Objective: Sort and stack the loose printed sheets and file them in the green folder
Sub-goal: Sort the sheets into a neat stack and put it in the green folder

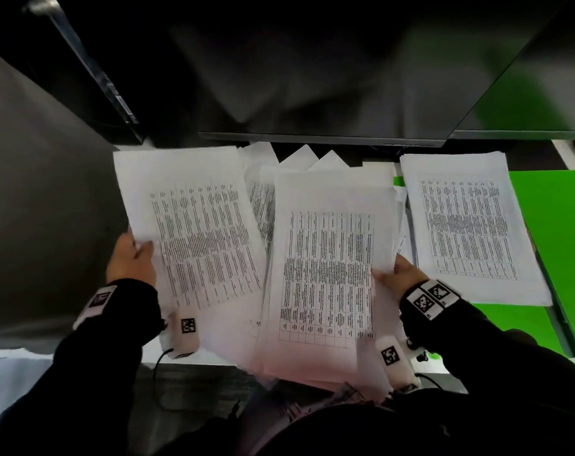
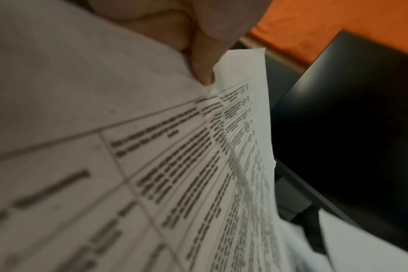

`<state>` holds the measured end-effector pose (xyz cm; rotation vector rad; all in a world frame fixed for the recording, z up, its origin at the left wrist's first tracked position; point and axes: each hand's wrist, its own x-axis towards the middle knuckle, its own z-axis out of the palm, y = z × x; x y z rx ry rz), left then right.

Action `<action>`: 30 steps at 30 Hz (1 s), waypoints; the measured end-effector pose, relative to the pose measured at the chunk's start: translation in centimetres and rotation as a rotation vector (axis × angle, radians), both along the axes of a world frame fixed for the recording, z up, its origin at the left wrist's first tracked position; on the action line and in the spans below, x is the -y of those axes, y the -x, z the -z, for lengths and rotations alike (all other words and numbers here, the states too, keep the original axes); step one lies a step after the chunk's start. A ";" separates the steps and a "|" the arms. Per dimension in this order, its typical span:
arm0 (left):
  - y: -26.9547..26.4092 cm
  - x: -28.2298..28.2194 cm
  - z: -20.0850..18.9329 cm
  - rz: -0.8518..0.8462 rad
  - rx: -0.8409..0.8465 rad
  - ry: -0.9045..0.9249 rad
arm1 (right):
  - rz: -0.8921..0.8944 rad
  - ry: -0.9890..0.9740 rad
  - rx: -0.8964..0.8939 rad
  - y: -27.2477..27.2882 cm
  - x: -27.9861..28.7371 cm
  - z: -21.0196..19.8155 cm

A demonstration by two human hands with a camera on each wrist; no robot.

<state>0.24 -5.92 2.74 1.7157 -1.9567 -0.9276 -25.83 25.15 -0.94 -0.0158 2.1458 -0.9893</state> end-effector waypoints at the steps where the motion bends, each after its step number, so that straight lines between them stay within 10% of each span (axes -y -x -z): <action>1: 0.0 0.1 -0.6 0.008 -0.029 0.020 | 0.009 0.030 0.004 0.0 0.2 -0.1; 19: 4.1 -4.4 -6.0 0.220 -0.460 -0.298 | 0.016 0.475 0.350 -3.3 9.0 -6.5; 30: 4.8 -3.6 -8.5 0.342 -0.344 -0.017 | -0.113 0.360 -0.352 -4.1 10.5 -12.1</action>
